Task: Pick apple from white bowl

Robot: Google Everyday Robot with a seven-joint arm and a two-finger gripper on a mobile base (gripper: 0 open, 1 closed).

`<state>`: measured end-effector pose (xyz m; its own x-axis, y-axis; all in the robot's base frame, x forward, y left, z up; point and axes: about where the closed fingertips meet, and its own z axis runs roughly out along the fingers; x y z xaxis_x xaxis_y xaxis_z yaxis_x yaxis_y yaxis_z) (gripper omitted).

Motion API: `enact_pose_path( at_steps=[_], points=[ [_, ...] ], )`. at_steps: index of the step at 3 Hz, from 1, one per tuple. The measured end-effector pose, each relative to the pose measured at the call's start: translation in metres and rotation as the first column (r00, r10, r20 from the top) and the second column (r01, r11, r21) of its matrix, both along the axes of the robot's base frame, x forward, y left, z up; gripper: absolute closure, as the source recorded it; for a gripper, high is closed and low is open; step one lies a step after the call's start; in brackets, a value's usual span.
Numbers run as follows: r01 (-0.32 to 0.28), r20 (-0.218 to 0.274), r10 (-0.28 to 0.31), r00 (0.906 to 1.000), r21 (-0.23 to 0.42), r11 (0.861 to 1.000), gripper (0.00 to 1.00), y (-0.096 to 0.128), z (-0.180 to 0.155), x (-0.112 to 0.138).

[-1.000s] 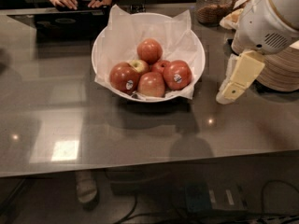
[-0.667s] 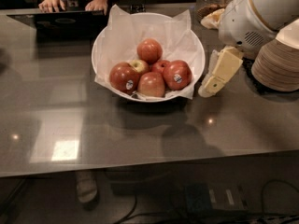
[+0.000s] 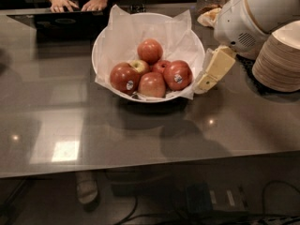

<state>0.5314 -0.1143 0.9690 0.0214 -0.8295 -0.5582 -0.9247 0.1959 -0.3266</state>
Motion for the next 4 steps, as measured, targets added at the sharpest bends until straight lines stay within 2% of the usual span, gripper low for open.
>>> enact_pose_path(
  at_steps=[1, 2, 3, 4],
  points=[
    [-0.009, 0.043, 0.005, 0.9991, 0.096, 0.995, 0.0, 0.024, 0.001, 0.031],
    [0.021, 0.048, -0.029, 0.9984, 0.161, 0.987, 0.0, 0.039, 0.003, 0.056],
    [0.057, 0.04, -0.066, 0.997, 0.193, 0.98, 0.06, 0.052, 0.002, 0.071],
    [0.081, 0.03, -0.089, 0.9955, 0.211, 0.974, 0.21, 0.065, -0.005, 0.081]
  ],
)
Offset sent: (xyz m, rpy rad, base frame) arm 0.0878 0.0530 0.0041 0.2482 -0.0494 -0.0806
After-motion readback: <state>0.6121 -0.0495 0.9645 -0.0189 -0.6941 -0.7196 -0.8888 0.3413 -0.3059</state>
